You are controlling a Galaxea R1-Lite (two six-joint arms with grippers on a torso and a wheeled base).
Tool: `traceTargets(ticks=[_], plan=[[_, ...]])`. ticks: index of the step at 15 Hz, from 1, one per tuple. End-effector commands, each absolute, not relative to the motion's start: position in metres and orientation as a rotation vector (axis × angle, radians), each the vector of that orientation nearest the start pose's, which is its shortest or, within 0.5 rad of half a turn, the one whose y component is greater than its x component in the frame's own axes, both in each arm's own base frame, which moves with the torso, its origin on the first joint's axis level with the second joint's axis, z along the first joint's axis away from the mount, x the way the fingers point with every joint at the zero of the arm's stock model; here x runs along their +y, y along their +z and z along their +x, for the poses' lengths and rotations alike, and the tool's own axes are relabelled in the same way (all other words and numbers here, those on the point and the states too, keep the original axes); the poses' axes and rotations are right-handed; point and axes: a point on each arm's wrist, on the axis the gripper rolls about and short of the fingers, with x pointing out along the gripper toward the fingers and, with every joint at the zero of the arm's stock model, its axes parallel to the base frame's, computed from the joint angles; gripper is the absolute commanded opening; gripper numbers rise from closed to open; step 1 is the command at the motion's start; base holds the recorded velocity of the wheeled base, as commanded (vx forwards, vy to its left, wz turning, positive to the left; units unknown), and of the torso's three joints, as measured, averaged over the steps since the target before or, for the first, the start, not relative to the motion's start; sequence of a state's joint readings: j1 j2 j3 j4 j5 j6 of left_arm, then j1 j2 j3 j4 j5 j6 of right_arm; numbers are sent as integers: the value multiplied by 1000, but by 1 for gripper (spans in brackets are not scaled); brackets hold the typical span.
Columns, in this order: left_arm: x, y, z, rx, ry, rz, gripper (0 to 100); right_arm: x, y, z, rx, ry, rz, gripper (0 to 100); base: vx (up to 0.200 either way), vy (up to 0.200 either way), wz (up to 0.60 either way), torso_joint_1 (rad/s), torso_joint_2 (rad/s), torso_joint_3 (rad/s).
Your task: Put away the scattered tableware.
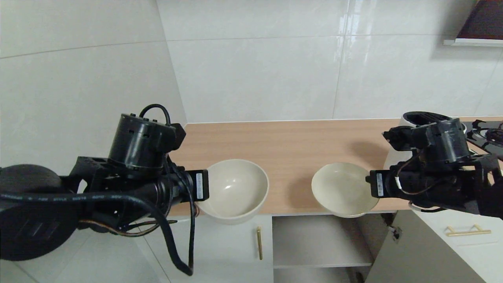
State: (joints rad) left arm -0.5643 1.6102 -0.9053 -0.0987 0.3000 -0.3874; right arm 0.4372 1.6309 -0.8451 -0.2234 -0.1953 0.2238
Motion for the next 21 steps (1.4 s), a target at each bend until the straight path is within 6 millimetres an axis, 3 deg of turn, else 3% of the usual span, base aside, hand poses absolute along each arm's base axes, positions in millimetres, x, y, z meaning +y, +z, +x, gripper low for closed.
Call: traceTargets(ticks=[1,3,4,7,15,21], plan=[[-146,177,226,592,-176,-114,0,118,181,231,510,225,48,0,0,0,0,0,0,0],[-147,172,224,606,-184,-103,0,120,171,225,545,236,33,0,0,0,0,0,0,0],[-149,166,226,624,-181,-89,0,117,156,218,595,235,11,0,0,0,0,0,0,0],[-157,153,232,655,-184,-66,0,120,151,223,588,240,17,0,-67,0,0,-1,-1,1],[-158,151,231,660,-184,-62,0,120,143,223,615,238,4,0,-200,0,0,3,1,1],[-158,151,231,660,-184,-62,0,123,135,226,644,237,-8,0,0,0,0,0,0,0]])
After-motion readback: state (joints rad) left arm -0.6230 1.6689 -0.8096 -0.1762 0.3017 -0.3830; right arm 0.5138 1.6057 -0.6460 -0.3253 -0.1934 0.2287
